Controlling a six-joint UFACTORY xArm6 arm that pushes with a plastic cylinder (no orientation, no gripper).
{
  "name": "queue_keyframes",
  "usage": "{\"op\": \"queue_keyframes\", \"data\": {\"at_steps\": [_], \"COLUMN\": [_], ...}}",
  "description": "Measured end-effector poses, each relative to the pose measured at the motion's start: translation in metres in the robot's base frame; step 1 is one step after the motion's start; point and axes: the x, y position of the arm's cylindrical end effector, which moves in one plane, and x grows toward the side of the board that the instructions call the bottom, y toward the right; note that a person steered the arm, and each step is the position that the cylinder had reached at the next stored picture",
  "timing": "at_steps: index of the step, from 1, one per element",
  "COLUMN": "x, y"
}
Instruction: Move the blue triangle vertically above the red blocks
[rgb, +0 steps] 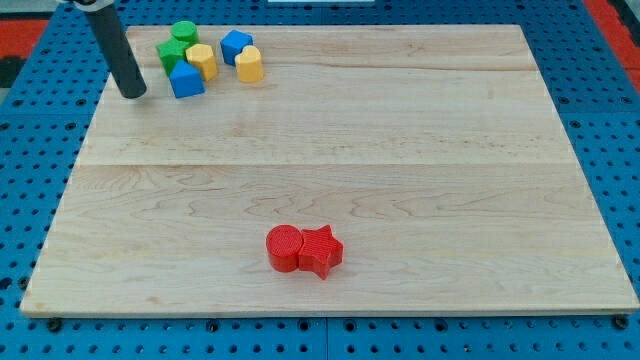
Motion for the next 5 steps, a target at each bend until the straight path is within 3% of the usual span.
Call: {"op": "queue_keyframes", "data": {"at_steps": [1, 2, 4, 5], "x": [-0.026, -0.025, 0.017, 0.009], "y": [0.014, 0.044, 0.177, 0.198]}}
